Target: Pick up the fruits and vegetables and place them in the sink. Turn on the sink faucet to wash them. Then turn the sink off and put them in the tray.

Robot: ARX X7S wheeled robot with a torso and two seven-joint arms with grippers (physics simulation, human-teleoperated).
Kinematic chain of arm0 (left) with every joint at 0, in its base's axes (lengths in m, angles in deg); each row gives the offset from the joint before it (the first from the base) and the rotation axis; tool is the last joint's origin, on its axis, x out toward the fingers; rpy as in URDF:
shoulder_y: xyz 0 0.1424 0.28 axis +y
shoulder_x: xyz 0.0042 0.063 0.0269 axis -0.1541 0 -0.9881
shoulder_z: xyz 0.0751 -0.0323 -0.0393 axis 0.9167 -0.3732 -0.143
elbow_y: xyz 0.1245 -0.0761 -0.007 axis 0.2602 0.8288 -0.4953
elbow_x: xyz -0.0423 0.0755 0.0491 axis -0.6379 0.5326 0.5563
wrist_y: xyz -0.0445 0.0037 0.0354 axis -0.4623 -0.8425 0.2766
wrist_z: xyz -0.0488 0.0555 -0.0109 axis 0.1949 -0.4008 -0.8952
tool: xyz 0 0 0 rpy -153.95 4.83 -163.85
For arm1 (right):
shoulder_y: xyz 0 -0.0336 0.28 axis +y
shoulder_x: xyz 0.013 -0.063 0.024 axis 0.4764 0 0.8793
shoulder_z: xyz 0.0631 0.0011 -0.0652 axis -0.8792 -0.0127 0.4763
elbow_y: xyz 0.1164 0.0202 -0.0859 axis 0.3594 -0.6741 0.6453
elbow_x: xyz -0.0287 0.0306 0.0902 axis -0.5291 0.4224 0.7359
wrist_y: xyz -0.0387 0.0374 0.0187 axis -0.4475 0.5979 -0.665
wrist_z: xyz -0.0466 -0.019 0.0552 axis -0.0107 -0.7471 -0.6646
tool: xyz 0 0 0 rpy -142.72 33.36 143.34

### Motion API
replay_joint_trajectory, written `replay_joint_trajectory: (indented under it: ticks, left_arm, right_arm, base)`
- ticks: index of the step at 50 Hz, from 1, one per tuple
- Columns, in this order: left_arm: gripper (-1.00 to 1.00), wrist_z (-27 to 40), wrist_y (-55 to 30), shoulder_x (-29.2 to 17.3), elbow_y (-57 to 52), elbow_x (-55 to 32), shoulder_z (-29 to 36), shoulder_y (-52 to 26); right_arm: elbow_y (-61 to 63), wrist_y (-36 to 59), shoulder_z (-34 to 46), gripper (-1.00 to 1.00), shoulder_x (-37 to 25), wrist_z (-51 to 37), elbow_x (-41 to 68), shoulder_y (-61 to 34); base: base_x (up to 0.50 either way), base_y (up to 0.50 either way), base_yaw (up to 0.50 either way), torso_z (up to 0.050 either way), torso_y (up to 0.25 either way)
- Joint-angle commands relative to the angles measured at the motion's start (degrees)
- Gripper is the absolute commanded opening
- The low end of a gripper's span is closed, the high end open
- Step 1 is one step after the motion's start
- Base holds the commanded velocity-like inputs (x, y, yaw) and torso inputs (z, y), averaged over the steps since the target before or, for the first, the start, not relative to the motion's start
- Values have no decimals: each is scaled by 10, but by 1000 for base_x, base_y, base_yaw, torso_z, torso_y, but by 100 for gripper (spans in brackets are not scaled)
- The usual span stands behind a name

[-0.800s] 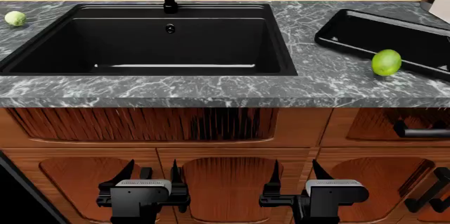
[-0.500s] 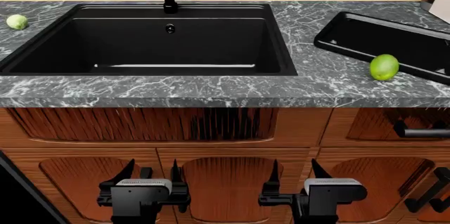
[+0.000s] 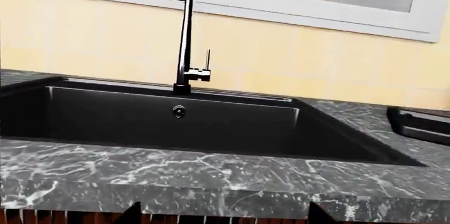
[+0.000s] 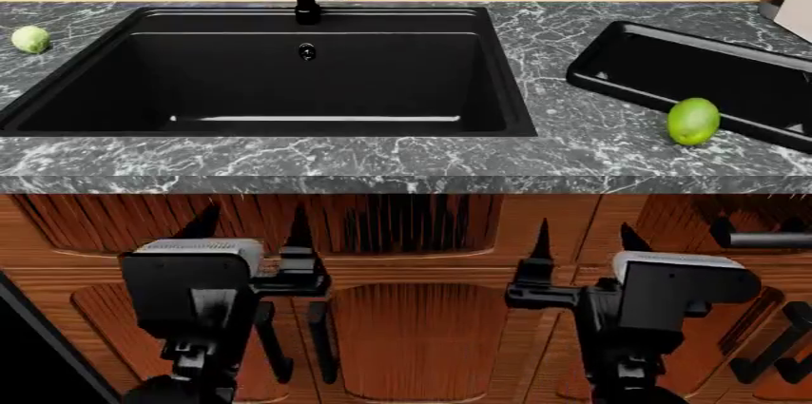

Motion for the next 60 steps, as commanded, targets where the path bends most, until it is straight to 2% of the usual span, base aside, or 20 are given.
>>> replay_joint_trajectory:
  ticks: [1, 3, 8, 15, 20, 32, 43, 47, 50, 60]
  left_arm:
    - [100, 24, -300, -27, -157, -204, -111, -187]
    - [100, 31, -355, -35, -154, -246, -136, -240]
    - [100, 50, -426, -59, -132, -286, -164, -346]
    - [100, 71, -498, -100, -103, -298, -146, -447]
    - [100, 86, -534, -104, -81, -307, -149, -485]
    - [100, 101, -566, -110, -69, -325, -145, -515]
    - [100, 116, -580, -112, -62, -342, -149, -530]
    - [100, 125, -586, -113, -62, -351, -150, -535]
    - [100, 129, -589, -113, -59, -356, -149, -539]
    - [100, 136, -584, -114, -48, -371, -150, -543]
  right_arm:
    - [199, 316, -50, 100, -31, -41, 43, -148]
    - [202, 368, -55, 100, -39, -47, 45, -193]
    - [177, 447, -56, 100, -66, -60, 37, -296]
    - [24, 424, -38, 100, -107, -48, 26, -426]
    - [-124, 346, -21, 100, -129, -40, 9, -497]
    - [-456, 181, 19, 100, -137, -31, -28, -604]
    - [-715, 67, 5, 100, -123, -38, -28, -685]
    - [-865, -19, 14, 100, -114, -42, -40, -745]
    - [-1043, -119, 23, 100, -96, -50, -51, -820]
    - [-1046, -91, 5, 100, -94, -57, -56, -816]
  base:
    - [0, 0, 0, 0, 0]
    - [0, 0, 0, 0, 0]
    - [0, 0, 0, 0, 0]
    - [0, 0, 0, 0, 0]
    - [0, 0, 0, 0, 0]
    - [0, 0, 0, 0, 0]
    - [0, 0, 0, 0, 0]
    - [0, 0, 0, 0, 0]
    - [0, 0, 0, 0, 0]
    - [0, 0, 0, 0, 0]
